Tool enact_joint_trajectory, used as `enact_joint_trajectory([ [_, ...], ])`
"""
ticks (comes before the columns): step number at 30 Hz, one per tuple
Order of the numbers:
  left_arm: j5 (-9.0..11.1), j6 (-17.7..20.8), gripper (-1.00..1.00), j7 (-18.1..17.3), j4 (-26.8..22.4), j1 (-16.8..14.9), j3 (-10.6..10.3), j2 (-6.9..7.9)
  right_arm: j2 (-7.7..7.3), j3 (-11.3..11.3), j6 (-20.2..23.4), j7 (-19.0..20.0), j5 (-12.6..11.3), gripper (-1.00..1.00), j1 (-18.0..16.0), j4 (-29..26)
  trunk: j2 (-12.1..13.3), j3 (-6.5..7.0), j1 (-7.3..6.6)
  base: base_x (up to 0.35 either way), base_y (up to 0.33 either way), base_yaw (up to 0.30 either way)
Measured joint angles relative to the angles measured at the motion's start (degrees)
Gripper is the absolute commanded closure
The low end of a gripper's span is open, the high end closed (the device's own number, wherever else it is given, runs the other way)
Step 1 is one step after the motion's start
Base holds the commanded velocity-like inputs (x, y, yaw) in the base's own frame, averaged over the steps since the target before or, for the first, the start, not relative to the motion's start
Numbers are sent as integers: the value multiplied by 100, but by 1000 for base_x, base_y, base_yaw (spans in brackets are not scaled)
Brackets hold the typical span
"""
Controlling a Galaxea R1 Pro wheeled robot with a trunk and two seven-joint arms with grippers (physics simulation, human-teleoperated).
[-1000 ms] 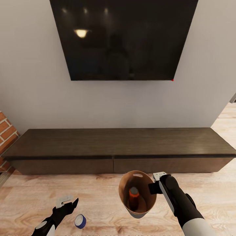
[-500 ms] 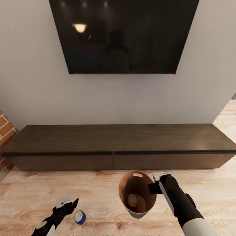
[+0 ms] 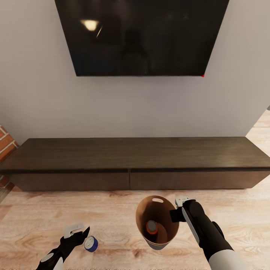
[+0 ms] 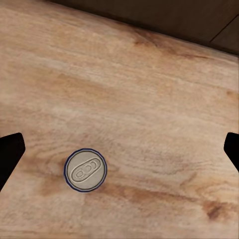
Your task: Put the three can of soda from the living room inside the tash can in the kitchen.
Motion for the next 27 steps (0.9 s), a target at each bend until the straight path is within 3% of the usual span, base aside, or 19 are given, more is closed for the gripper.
enact_joint_trajectory([
  [20,0,0,-100,-2,0,0,0,0,5,5,0,0,3,100,0,8,-802,-545,439,0,0,0],
  [27,0,0,-100,-2,0,0,0,0,7,0,0,0,-4,100,-1,8,-804,-594,440,4,0,0],
])
